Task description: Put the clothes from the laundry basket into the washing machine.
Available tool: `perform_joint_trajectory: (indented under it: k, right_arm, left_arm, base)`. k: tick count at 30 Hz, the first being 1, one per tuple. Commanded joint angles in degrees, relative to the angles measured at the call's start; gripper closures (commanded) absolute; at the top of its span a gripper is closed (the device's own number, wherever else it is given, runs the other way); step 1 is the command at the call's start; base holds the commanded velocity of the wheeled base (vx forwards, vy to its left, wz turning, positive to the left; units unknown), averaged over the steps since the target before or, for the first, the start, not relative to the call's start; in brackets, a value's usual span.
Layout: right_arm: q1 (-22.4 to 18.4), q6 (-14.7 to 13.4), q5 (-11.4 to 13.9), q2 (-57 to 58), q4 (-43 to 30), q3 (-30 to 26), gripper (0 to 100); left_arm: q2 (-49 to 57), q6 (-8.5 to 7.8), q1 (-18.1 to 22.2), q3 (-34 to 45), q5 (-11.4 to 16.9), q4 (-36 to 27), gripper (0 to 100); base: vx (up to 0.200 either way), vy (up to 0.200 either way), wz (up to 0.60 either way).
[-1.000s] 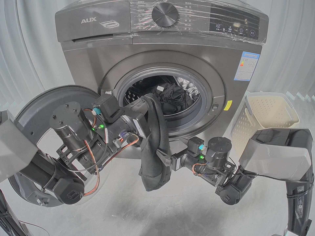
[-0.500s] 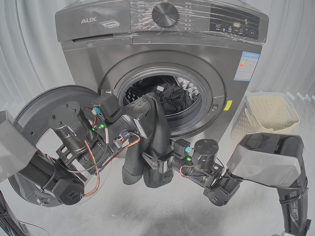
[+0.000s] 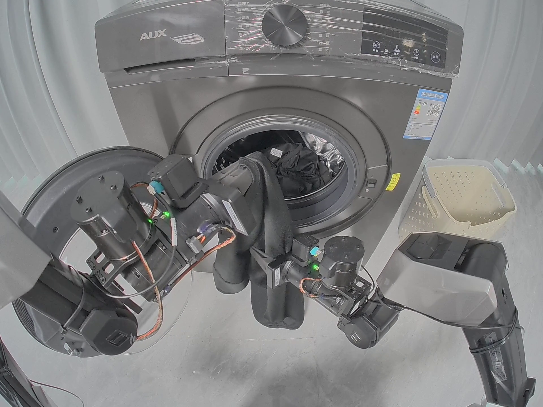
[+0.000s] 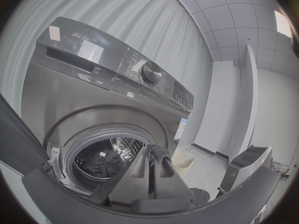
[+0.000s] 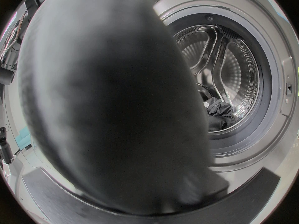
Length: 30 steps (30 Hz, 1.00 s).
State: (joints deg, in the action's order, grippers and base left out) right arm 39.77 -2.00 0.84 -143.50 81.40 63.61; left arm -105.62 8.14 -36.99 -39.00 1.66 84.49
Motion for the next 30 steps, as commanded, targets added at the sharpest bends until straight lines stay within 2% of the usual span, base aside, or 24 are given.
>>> perform_joint_trajectory:
  k: [1, 7, 9, 10, 11, 14, 20, 24, 30]
  right_arm:
    - [-0.6, -0.2, -0.1, 1.1, 0.3, -0.7, 100]
    - [-2.5, -0.5, -0.3, 6.4, 0.4, -5.0, 100]
    - [-4.2, -0.4, -1.3, 9.4, 0.3, -6.8, 100]
    - [-4.2, -0.4, -1.3, 9.4, 0.3, -6.8, 100]
    - [-5.0, -0.4, -1.3, 11.1, 0.3, -7.1, 100]
    - [-6.1, -0.4, -1.3, 12.5, 0.1, -7.1, 100]
    - [-5.9, -0.5, -1.7, 15.3, -0.4, -7.0, 100]
    - [-5.4, -0.5, -2.4, 16.2, -0.1, -7.0, 100]
    - [-5.3, -0.5, -2.5, 16.9, -0.2, -7.1, 100]
  left_arm:
    - [-0.5, 0.03, 1.4, 0.8, 0.0, 0.1, 100]
    - [-1.9, -0.32, 3.9, 3.3, 0.1, 0.1, 100]
    - [-3.5, -1.55, 6.3, 5.4, 1.8, 0.7, 100]
    - [-3.5, -1.55, 6.3, 5.4, 1.8, 0.7, 100]
    - [-4.5, -1.82, 6.9, 6.6, 3.1, 1.0, 100]
    - [-5.6, -2.08, 6.9, 8.2, 3.9, 1.6, 100]
    - [-10.7, -2.96, 6.3, 12.7, 7.7, 3.1, 100]
    - [-14.0, -4.01, 6.5, 13.9, 8.4, 4.2, 100]
    - [-15.1, -4.19, 6.2, 14.6, 9.5, 4.4, 100]
  base:
    - [0.000, 0.000, 0.00]
    - [0.000, 0.000, 0.00]
    - [0.000, 0.000, 0.00]
    - [0.000, 0.000, 0.00]
    - [0.000, 0.000, 0.00]
    - [0.000, 0.000, 0.00]
    - [0.000, 0.000, 0.00]
    - [0.000, 0.000, 0.00]
    - [0.000, 0.000, 0.00]
